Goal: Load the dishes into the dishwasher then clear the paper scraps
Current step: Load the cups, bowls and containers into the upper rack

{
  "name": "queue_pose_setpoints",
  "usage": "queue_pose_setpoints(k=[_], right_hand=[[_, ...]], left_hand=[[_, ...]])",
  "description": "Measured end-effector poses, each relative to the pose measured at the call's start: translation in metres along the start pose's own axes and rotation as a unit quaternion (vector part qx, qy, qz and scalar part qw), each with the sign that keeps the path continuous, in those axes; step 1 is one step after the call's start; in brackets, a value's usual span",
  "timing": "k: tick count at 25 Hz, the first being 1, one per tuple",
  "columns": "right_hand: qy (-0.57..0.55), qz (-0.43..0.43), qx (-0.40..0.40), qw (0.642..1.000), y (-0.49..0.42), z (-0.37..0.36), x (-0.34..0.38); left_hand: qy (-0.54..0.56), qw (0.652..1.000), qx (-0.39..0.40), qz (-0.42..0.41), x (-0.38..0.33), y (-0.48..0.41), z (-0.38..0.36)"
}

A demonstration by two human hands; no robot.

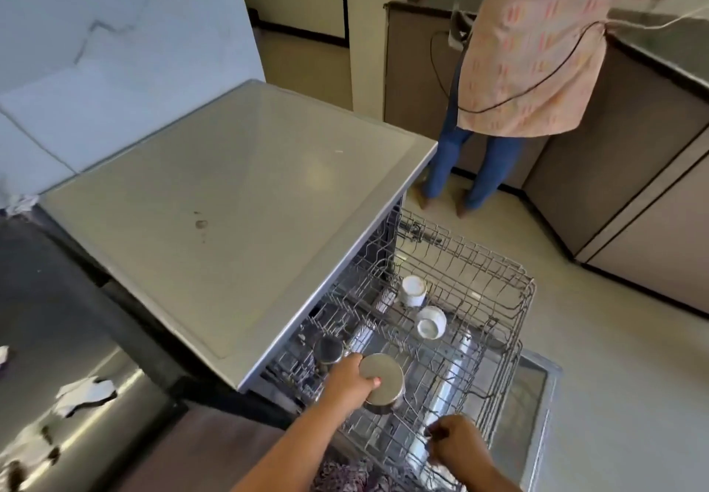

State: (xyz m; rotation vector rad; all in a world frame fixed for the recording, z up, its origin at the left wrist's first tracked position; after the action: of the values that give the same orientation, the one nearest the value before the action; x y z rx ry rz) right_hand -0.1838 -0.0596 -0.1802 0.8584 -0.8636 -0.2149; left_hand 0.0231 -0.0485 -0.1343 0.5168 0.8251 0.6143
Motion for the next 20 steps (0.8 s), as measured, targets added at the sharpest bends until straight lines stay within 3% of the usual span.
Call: queue_pose_setpoints(k=[9, 16, 20], right_hand=[[0.026, -0.061, 0.043, 0.997, -0.068, -0.037, -0.045], [0.032, -0.039, 0.075, 0.996, -0.079, -0.053, -0.038], [0.026, -0.014, 0.099, 0.995, -0.078, -0.060, -0.033]], left_hand=[[-0.132, 0.984, 0.077, 0.086, 0.035, -0.057, -0.060], [-0.163, 0.975, 0.138, 0.055, 0.042, -0.061, -0.092], [-0.174, 0.975, 0.130, 0.050, 0.043, -0.064, -0.095]])
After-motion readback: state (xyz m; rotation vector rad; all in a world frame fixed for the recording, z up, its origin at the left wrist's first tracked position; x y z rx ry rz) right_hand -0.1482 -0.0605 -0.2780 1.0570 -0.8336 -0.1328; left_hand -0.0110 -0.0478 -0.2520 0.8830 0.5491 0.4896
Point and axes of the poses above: each hand's wrist, its own y-axis away from the middle knuckle, its own z-axis out of the back of the hand, x = y × z, the point moved 7 cm from there along -y, towards the middle knuckle, and after that the axes turned 7 degrees about -y, right-handed, at the moved point
